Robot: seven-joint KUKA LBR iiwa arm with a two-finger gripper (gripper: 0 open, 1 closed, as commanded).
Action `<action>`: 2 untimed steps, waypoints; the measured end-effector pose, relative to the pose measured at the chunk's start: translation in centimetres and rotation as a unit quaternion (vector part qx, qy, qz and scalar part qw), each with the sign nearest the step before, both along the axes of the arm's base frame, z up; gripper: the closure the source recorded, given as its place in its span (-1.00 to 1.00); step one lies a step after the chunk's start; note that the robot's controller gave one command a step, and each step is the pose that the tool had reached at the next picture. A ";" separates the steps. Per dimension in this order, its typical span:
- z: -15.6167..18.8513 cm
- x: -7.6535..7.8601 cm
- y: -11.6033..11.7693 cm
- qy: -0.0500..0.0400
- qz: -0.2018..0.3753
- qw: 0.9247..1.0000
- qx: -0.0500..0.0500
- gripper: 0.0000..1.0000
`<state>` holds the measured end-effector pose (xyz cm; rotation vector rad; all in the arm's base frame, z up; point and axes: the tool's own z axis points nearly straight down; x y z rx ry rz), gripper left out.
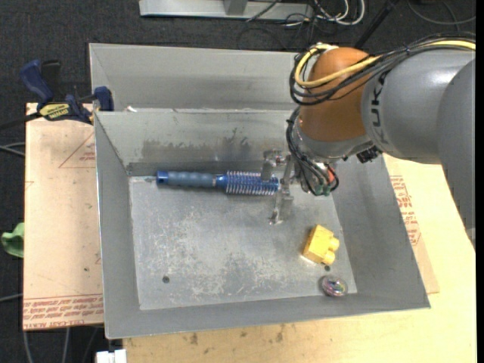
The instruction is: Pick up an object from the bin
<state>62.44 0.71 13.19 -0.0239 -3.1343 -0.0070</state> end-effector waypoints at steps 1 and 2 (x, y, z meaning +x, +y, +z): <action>-6.4 2.7 0.7 -0.004 -0.052 0.999 -0.002 -1.00; -6.2 2.7 0.6 -0.004 -0.052 0.999 -0.002 1.00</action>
Offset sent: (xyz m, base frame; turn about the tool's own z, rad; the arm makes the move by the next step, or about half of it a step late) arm 0.0268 0.0053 -0.0611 0.1065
